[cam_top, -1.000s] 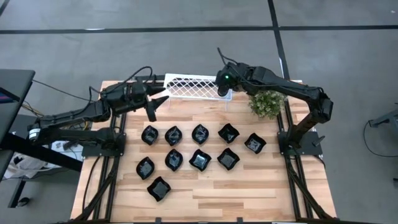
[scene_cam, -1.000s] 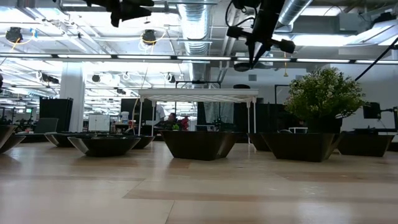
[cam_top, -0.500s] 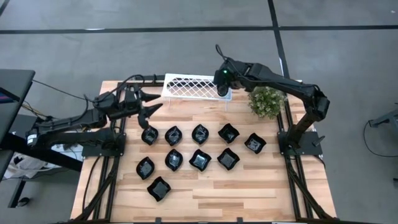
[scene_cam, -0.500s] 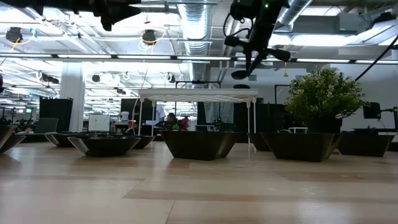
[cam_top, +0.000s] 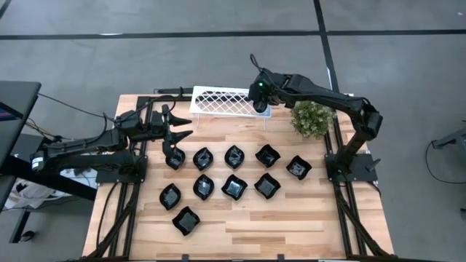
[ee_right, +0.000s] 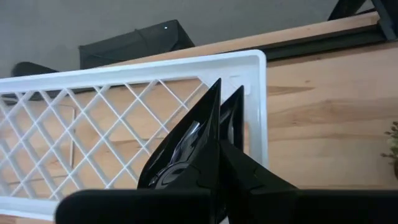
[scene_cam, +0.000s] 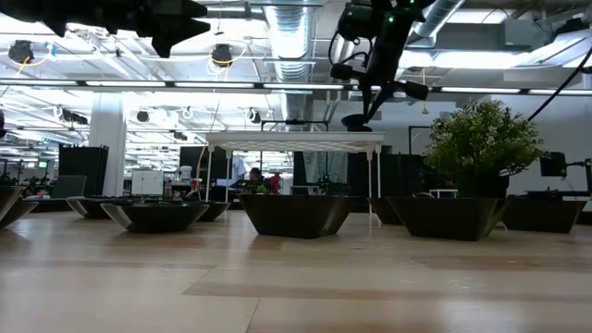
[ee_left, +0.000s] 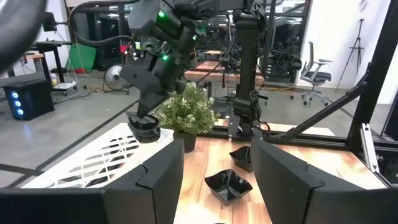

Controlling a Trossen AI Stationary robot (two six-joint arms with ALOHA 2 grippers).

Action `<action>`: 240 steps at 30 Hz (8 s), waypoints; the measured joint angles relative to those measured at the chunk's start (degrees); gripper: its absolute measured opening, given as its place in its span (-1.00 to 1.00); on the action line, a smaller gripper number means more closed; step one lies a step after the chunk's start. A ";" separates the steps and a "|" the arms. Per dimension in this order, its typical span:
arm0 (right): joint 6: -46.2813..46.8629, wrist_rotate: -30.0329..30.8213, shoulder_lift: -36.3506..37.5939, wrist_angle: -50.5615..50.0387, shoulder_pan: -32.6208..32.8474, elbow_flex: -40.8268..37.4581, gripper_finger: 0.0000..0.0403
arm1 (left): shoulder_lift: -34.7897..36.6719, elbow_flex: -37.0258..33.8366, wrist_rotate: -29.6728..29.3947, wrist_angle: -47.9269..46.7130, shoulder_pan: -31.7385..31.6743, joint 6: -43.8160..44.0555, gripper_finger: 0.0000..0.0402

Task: Pick & Place Mini shaped plates
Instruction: Stack the black drop shaped plate on top of the black drop shaped plate on the shelf, then put the black distorted square plate on the shelf

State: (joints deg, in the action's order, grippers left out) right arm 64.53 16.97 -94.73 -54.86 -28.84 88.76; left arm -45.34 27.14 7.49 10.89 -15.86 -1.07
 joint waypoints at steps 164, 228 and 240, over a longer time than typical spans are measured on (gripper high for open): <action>-23.08 -24.12 2.13 -4.36 41.05 -24.17 -0.99 | -0.24 0.07 -5.99 0.29 11.37 11.88 -0.06; -52.72 -33.26 -24.39 -22.28 -3.68 45.04 -1.00 | -0.24 0.07 -6.25 0.73 11.26 11.42 -0.06; -56.00 -30.94 -26.06 -22.26 -4.28 45.10 -1.00 | -0.24 0.07 -6.25 0.74 11.26 11.42 -0.06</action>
State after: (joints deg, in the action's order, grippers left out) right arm 8.53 -13.97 -120.80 -77.12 -33.12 133.86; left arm -45.58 27.20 1.23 11.63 -4.60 10.35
